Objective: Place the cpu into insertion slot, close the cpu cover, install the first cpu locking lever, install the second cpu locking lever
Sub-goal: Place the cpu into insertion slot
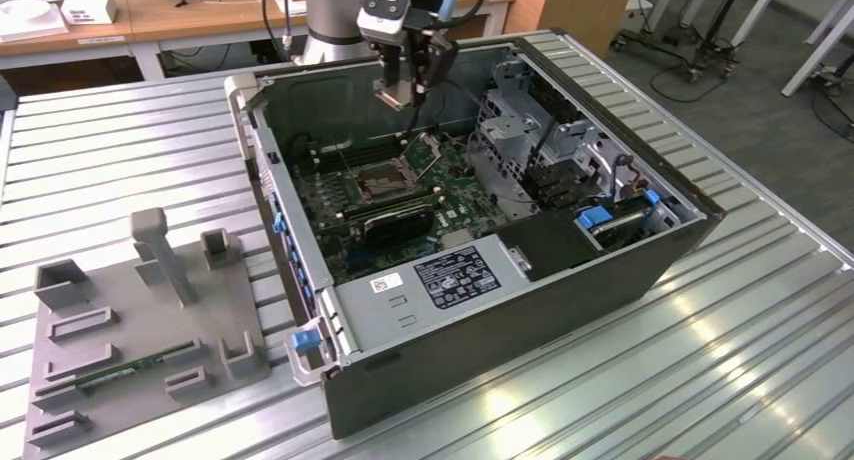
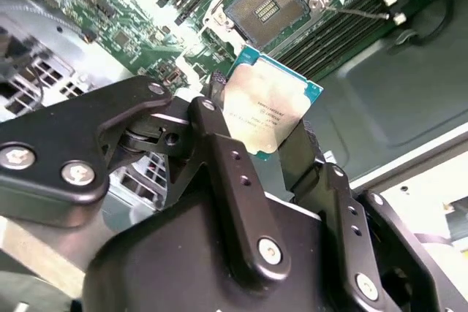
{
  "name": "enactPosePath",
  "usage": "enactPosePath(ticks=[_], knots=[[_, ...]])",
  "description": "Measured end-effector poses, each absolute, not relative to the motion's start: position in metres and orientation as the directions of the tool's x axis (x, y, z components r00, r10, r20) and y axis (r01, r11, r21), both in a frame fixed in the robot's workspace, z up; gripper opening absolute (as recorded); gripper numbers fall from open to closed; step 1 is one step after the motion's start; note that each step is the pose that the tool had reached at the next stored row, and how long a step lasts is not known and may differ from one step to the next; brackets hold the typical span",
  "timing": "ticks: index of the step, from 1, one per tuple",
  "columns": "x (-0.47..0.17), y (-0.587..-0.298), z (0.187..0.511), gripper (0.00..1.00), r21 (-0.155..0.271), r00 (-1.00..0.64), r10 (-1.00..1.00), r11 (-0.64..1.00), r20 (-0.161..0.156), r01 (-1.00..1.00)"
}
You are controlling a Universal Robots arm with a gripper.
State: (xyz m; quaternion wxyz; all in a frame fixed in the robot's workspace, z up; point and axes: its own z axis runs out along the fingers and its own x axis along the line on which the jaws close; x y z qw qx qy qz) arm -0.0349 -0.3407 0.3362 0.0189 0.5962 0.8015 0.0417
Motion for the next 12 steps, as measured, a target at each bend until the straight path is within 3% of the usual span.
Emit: enactPosePath(ticks=[12], knots=[[-0.0349, -0.3407, 0.3356, 0.54, 0.089, -0.247, 0.969, 0.245, 0.019, 0.965]])
